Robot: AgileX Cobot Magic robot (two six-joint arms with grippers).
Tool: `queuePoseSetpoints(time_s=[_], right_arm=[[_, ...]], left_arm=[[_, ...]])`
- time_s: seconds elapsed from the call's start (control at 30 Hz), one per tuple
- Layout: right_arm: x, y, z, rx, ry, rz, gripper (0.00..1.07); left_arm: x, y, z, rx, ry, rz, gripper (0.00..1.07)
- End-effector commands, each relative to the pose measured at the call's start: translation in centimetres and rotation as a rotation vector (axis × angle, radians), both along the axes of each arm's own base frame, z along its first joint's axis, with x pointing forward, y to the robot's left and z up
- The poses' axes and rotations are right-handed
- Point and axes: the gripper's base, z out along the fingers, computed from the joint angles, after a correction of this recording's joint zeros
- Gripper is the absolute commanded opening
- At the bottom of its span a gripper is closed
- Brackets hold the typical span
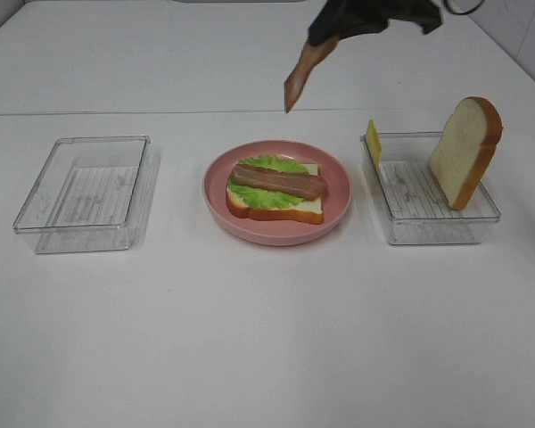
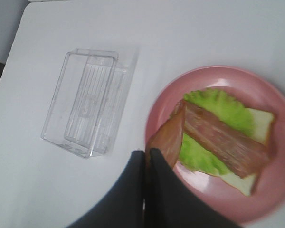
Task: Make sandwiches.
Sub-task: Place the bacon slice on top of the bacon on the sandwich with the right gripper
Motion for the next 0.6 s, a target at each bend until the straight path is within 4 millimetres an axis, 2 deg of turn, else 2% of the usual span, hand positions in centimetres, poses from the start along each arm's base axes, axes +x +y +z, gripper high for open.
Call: queuePoseSetpoints(time_s=[0.03, 0.1, 0.17, 0.2, 0.27, 0.37, 0.43, 0.6], right_arm=[[1.2, 2.0, -1.3, 0.016, 0.01, 0.023, 0.0], [1.6, 2.7, -1.8, 0.019, 0.016, 0.033, 0.0], [3.1, 4.6, -4.1, 0.032, 0.051, 0.054, 0.0], [3.1, 4.6, -4.1, 0.032, 0.051, 0.054, 0.0], [3.7, 5.1, -5.8, 0.055, 0.099, 0.048, 0.0], [3.8, 5.1, -6.3, 0.054, 0.111, 0.047, 0.0], [4.0, 5.4, -8.4, 0.049, 0.18, 0.059, 0.0], [4.1, 5.6, -9.8, 0.052, 0.215, 0.076, 0.0]], left_arm=[[-0.2, -0.1, 0.1, -0.01, -0.033, 0.002, 1.0], [-0.2, -0.1, 0.1, -0.01, -0.033, 0.002, 1.0], [-0.2, -0.1, 0.1, -0.01, -0.033, 0.002, 1.0], [-0.2, -0.1, 0.1, -0.01, -0.033, 0.002, 1.0], [-0.2, -0.1, 0.1, -0.01, -0.033, 0.002, 1.0], [-0.2, -0.1, 0.1, -0.01, -0.033, 0.002, 1.0], [-0.2, -0.1, 0.1, -0.01, -0.033, 0.002, 1.0], [-0.2, -0.1, 0.1, -0.01, -0.033, 0.002, 1.0]])
